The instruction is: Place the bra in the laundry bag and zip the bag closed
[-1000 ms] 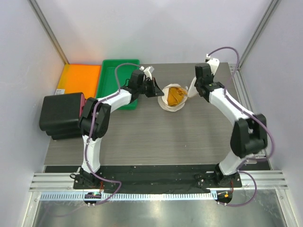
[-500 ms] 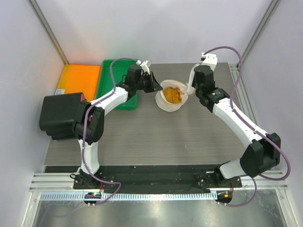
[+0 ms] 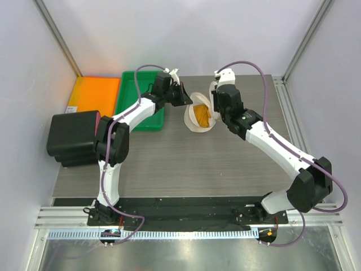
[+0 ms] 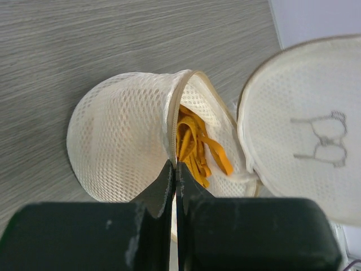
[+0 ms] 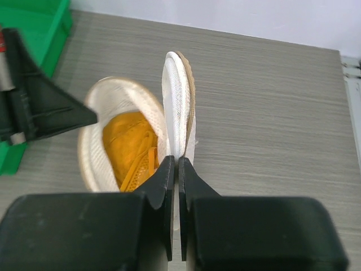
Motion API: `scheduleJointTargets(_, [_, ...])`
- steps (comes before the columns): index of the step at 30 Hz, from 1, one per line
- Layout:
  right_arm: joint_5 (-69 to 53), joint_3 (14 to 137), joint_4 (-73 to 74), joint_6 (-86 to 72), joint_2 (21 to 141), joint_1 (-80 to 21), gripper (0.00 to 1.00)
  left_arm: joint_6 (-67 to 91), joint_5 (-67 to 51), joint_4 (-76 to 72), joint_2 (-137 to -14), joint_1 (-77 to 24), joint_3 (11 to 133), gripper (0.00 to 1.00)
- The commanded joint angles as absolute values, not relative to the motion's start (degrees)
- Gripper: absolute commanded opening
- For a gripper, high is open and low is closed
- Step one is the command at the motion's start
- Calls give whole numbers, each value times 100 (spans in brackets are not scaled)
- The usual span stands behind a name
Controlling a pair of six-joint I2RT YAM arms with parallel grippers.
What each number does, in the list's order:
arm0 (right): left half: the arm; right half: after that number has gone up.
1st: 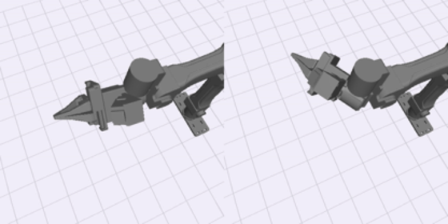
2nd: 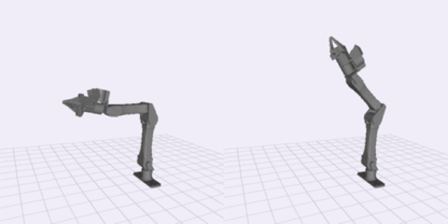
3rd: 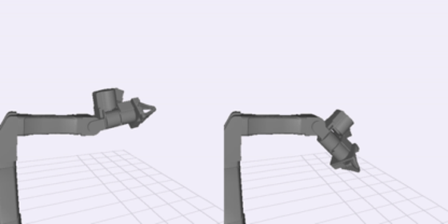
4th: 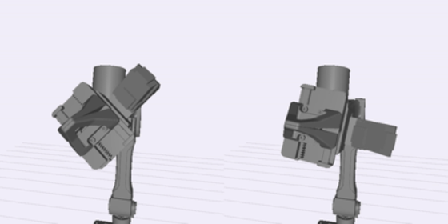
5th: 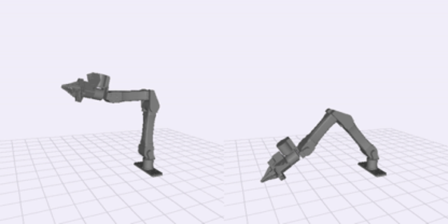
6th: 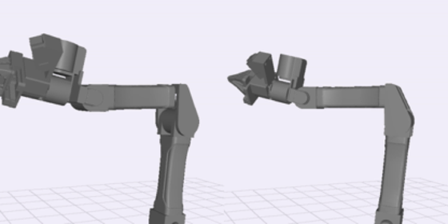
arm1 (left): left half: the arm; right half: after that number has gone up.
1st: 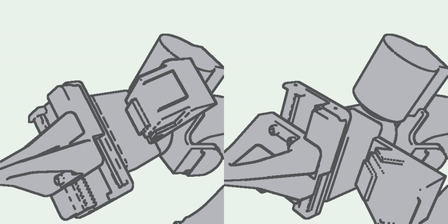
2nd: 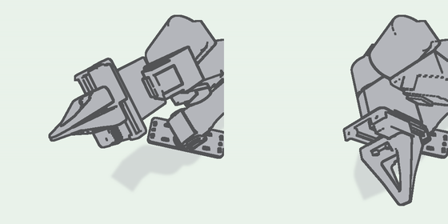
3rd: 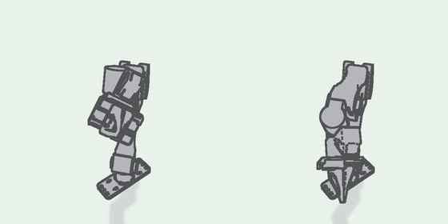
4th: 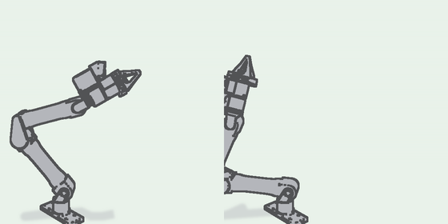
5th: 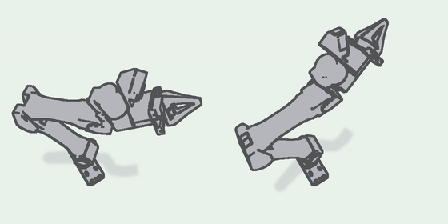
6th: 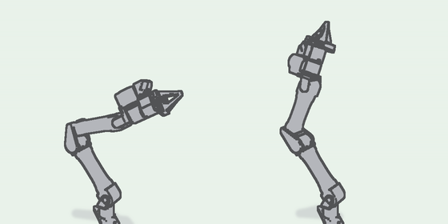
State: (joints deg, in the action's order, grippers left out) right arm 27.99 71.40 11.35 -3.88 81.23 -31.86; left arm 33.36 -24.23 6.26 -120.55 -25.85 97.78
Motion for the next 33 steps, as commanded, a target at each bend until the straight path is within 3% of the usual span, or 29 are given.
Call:
scheduleJointTargets(1, [2444, 7443, 835, 254, 8419, -3550, 12, 3208, -2303, 808, -12199, -2514, 10081, 0])
scheduleJointTargets(3, [2452, 7900, 1036, 290, 8867, -3717, 17, 3182, -2259, 835, -12225, -2505, 10037, 0])
scheduleJointTargets(5, [2138, 8442, 1377, 97, 9366, -3753, 38, 3173, -2224, 888, -12243, -2487, 10028, 0])
scheduleJointTargets(9, [1152, 8772, 1573, -394, 9598, -3736, 59, 3147, -2206, 905, -12252, -2426, 9949, 0])
scheduleJointTargets(15, [695, 7797, 1371, -1914, 8721, -2536, 77, 3103, -2267, 984, -12340, -2338, 9958, 0])
scheduleJointTargets(22, [-1931, 6567, 433, -3137, 9156, -556, 84, 3076, -2320, 993, -12366, -2312, 10002, 0])
scheduleJointTargets(33, [-3682, 6680, -1694, -3875, 10775, -176, 85, 3015, -2373, 1020, -12419, -2312, 10055, 0])
